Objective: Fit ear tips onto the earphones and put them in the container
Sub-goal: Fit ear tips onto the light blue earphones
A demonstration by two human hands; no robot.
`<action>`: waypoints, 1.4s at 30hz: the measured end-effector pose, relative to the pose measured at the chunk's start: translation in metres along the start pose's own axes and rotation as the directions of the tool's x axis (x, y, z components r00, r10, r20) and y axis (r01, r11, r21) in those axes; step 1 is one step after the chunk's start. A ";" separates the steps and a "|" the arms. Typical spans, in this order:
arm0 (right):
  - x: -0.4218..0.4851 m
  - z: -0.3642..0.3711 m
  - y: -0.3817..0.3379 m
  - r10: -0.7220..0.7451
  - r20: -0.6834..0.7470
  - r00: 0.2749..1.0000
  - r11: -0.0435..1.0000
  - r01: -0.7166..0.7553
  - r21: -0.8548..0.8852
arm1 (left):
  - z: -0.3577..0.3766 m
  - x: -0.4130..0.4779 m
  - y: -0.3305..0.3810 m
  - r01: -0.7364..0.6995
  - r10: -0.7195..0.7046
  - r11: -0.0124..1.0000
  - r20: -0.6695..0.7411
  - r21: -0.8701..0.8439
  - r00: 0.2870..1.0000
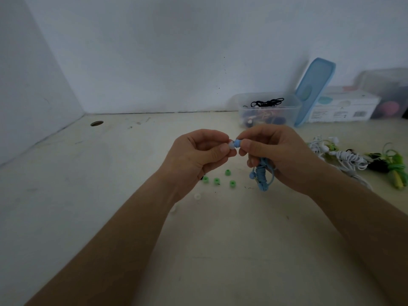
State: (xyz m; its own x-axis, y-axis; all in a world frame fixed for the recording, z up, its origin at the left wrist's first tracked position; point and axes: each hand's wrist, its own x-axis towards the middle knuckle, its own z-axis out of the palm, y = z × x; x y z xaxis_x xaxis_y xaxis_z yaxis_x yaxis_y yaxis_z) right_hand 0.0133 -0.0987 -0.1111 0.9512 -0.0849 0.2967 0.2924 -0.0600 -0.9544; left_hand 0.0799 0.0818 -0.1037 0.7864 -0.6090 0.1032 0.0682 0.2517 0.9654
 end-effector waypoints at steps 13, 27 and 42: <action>0.000 0.000 0.001 -0.013 0.021 1.000 0.999 0.013 -0.033 | -0.001 0.001 -0.003 -0.007 0.007 1.000 -0.004 0.019 1.000; 0.001 0.000 0.004 0.010 -0.002 1.000 0.999 -0.010 0.034 | -0.002 0.003 -0.005 -0.036 0.036 0.998 0.014 0.044 0.999; 0.001 -0.001 -0.010 0.180 -0.139 0.974 0.797 -0.061 0.601 | 0.037 -0.004 -0.013 0.013 -0.048 0.901 0.069 0.433 0.996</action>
State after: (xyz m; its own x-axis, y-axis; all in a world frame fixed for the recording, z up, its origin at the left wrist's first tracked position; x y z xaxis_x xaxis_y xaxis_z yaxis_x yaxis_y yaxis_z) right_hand 0.0117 -0.0996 -0.1015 0.9652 -0.2313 0.1220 0.2340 0.5555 -0.7979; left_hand 0.0535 0.0533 -0.1081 0.7381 -0.6707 0.0730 -0.1937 -0.1070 0.9752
